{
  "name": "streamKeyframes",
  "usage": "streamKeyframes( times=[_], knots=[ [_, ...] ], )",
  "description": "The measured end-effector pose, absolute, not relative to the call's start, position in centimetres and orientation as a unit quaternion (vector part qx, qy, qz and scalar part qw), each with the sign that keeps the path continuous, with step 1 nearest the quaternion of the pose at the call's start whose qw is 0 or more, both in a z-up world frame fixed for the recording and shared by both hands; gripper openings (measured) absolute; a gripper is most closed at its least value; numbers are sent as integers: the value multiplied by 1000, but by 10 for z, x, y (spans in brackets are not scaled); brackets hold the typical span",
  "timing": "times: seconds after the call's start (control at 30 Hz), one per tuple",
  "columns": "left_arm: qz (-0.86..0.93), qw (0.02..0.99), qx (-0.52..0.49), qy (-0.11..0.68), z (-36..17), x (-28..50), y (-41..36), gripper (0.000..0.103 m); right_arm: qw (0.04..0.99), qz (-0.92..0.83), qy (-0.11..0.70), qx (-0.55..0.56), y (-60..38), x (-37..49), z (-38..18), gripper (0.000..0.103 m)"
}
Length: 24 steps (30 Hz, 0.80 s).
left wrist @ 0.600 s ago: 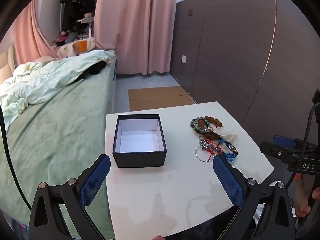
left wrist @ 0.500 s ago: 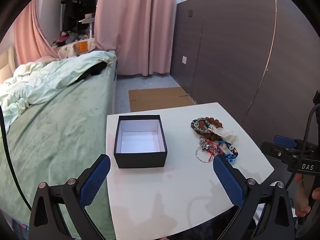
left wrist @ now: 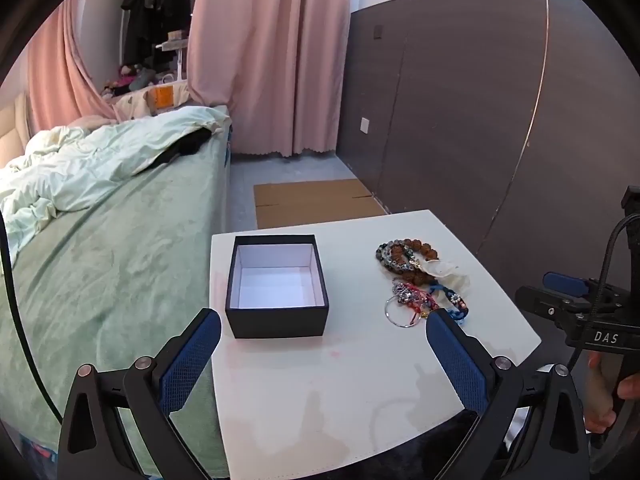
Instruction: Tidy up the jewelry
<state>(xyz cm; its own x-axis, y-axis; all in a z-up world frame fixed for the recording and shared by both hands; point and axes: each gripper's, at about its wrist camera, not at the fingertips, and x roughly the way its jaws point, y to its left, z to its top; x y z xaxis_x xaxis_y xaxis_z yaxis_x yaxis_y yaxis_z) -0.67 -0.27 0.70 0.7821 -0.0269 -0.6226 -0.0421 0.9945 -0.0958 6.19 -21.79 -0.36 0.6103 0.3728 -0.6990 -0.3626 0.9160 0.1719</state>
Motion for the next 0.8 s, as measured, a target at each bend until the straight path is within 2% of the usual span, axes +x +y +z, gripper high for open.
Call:
streamKeyframes(
  times=[0.8],
  knots=[
    [1,946,-47,322,10,-19,0,102,902,202,381,1,-219,59,-1,90]
  ],
)
